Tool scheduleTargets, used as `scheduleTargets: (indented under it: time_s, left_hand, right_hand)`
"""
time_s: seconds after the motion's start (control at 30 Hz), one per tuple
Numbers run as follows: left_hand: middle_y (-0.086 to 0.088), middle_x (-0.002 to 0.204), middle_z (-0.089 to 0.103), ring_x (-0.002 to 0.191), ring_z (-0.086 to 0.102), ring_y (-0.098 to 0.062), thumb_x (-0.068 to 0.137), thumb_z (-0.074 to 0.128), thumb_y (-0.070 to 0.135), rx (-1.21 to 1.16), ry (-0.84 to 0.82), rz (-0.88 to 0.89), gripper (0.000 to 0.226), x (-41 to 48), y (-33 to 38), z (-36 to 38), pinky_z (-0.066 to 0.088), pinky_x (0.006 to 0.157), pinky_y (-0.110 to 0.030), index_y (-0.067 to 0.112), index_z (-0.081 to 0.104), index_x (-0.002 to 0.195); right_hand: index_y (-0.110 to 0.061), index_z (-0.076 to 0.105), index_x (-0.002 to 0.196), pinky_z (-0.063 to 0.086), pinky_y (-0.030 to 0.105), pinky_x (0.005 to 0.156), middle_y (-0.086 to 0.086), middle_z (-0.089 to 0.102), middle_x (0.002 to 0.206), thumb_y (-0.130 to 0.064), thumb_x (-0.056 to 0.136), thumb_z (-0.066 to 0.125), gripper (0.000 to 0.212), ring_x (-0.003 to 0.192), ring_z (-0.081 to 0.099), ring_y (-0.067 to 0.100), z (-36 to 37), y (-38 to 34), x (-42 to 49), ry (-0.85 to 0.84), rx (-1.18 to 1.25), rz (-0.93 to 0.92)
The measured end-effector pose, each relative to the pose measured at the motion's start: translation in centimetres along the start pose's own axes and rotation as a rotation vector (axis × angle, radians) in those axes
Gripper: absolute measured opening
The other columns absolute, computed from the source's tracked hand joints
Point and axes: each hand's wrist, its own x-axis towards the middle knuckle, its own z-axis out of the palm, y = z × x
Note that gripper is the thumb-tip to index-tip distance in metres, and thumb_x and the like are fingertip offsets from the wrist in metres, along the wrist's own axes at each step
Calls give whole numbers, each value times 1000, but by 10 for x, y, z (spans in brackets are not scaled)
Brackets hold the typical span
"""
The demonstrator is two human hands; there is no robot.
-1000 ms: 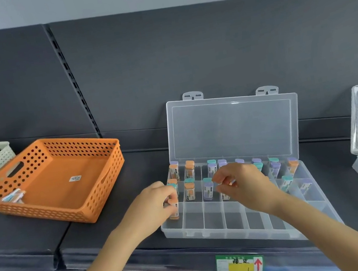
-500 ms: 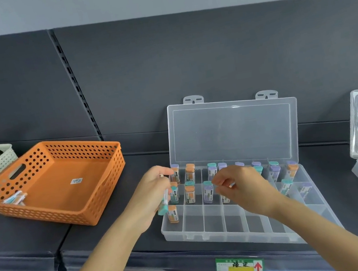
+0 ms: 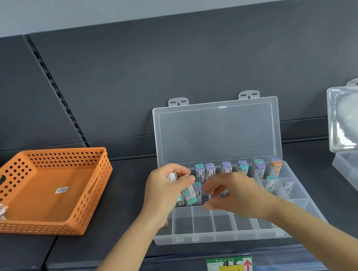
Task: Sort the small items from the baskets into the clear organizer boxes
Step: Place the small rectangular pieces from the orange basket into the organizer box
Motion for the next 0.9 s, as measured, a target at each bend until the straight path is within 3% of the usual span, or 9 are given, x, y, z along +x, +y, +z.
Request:
scheduleTargets:
  time_s: [0.07, 0.17, 0.27, 0.33, 0.47, 0.57, 0.63, 0.77, 0.9]
  left_hand:
    - [5, 87, 70, 83, 65, -10, 81, 73, 13, -109, 39, -40, 5, -1, 4, 9, 50, 57, -14, 17, 71, 84]
    - [-2, 89, 71, 84, 68, -16, 83, 71, 12, -230, 43, -108, 5, -2, 7, 18, 56, 63, -21, 15, 71, 87]
    - [-3, 92, 70, 87, 67, -18, 89, 64, 16, -240, 4, -185, 7, 2, 2, 16, 58, 72, -29, 15, 70, 92]
    - [-7, 99, 68, 93, 67, -19, 94, 56, 12, -296, -52, -276, 14, 5, -2, 10, 57, 83, -36, 13, 69, 99]
    - [-6, 111, 64, 98, 67, -16, 91, 49, -6, -252, -157, -271, 31, 6, -6, -6, 55, 89, -30, 11, 61, 114]
    - [14, 114, 57, 99, 63, 0, 91, 54, -1, -38, -206, -115, 30, -1, -8, -15, 52, 73, -14, 24, 55, 108]
    - [17, 114, 56, 97, 62, 2, 87, 61, 0, 9, -203, -67, 29, -3, -12, -18, 50, 65, -11, 23, 54, 103]
    - [6, 108, 70, 92, 68, -4, 76, 73, 1, -17, -210, -51, 31, -6, -15, -20, 56, 75, -21, 20, 66, 99]
    - [11, 103, 69, 90, 67, -7, 75, 75, 8, 105, -173, 6, 32, -8, -19, -19, 56, 84, -31, 29, 72, 99]
  right_hand:
    - [-20, 66, 94, 52, 12, 69, -8, 68, 86, -32, 80, 74, 20, 76, 64, 5, 5, -7, 2, -3, 157, 56]
    - [-23, 57, 77, 46, 12, 53, -11, 65, 68, -33, 81, 72, 18, 61, 63, 5, 9, -13, 4, 41, 278, 154]
    - [-19, 61, 77, 49, 24, 54, -6, 70, 67, -25, 84, 71, 13, 68, 69, 20, 8, -15, 4, 91, 392, 242]
    - [-12, 64, 79, 50, 30, 56, -1, 71, 68, -18, 84, 69, 9, 62, 67, 20, 6, -12, 4, 146, 393, 286]
    - [-16, 66, 79, 56, 36, 65, 1, 72, 74, -16, 84, 67, 5, 68, 67, 24, 1, 1, 3, 213, 210, 254]
    - [-15, 73, 93, 57, 28, 73, -1, 72, 83, -18, 85, 68, 9, 73, 66, 15, 1, 6, 1, 200, 79, 143]
    - [-14, 74, 97, 56, 23, 75, -1, 72, 88, -20, 87, 67, 14, 75, 66, 12, 2, 6, 0, 172, 17, 77]
    - [-11, 73, 93, 55, 23, 71, 2, 71, 88, -22, 89, 62, 16, 74, 64, 15, 10, 3, 4, 75, -140, -1]
    - [-10, 69, 96, 53, 27, 70, 7, 67, 95, -19, 93, 53, 19, 79, 61, 21, 24, -3, 8, 0, -295, -46]
